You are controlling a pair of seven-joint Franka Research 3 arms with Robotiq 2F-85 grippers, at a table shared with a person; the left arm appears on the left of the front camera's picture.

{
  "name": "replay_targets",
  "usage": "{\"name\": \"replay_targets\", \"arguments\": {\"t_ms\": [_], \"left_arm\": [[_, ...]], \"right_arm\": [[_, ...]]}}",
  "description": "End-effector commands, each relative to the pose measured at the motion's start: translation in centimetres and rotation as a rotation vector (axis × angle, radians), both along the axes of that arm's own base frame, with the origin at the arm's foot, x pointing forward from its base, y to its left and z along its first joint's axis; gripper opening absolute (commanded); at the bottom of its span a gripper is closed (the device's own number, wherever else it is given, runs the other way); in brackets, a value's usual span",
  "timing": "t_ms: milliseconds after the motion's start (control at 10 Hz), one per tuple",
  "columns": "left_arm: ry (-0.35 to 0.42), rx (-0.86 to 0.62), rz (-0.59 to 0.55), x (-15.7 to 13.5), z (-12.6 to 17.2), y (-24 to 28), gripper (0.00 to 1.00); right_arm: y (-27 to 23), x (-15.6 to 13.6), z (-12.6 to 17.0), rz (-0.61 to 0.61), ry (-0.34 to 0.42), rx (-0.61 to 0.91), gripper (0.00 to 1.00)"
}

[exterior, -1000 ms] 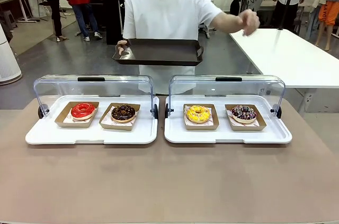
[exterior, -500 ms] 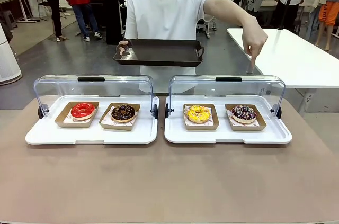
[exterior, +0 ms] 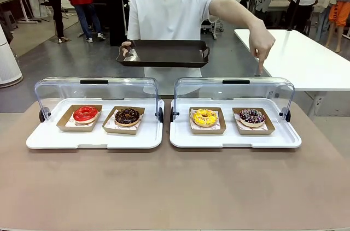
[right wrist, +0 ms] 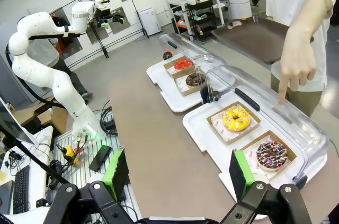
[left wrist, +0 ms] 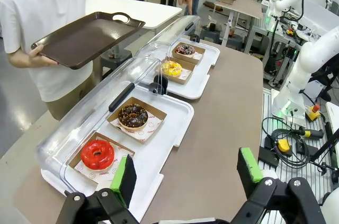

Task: Provide the desired donut to the person.
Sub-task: Pick up and lift the Paper togo box containing the Donut pointed at by the person.

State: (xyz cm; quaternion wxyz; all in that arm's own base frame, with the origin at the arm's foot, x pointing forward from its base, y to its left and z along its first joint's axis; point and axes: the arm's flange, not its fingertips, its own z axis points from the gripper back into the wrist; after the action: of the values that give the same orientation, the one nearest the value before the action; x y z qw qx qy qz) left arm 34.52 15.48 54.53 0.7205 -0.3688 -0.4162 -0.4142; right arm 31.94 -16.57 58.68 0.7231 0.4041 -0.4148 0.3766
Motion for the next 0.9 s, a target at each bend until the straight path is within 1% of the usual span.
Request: {"name": "replay_targets", "arguments": {"t_ms": [0, 200, 300, 500, 600, 700, 800], "left_arm": [[-0.003, -0.002, 0.000, 0.0, 0.1, 0.1, 1.00], [-0.003, -0.002, 0.000, 0.0, 0.1, 0.1, 1.00], [-0.003, -0.002, 0.000, 0.0, 0.1, 0.1, 1.00], [-0.003, -0.002, 0.000, 0.0, 0.1, 0.1, 1.00], [-0.003, -0.002, 0.000, 0.0, 0.1, 0.1, 1.00], [-0.003, -0.002, 0.000, 0.0, 0.1, 0.1, 1.00], [-0.003, -0.002, 0.000, 0.0, 0.1, 0.1, 1.00]], "right_arm": [[0.0, 0.0, 0.0, 0.003, 0.000, 0.007, 1.00], [0.0, 0.0, 0.0, 0.000, 0.000, 0.000, 1.00], [2.0, 0.9, 1.3, 0.085, 0.013, -0.095, 1.00], [6.8, 4.4, 4.3, 0.220, 0.092, -0.275, 1.00], [9.4, 6.4, 5.2, 0.286, 0.159, -0.324, 1.00], [12.4, 8.1, 5.2, 0.363, 0.209, -0.436, 1.00], [15.3, 9.1, 4.7, 0.426, 0.222, -0.550, 1.00]]}}
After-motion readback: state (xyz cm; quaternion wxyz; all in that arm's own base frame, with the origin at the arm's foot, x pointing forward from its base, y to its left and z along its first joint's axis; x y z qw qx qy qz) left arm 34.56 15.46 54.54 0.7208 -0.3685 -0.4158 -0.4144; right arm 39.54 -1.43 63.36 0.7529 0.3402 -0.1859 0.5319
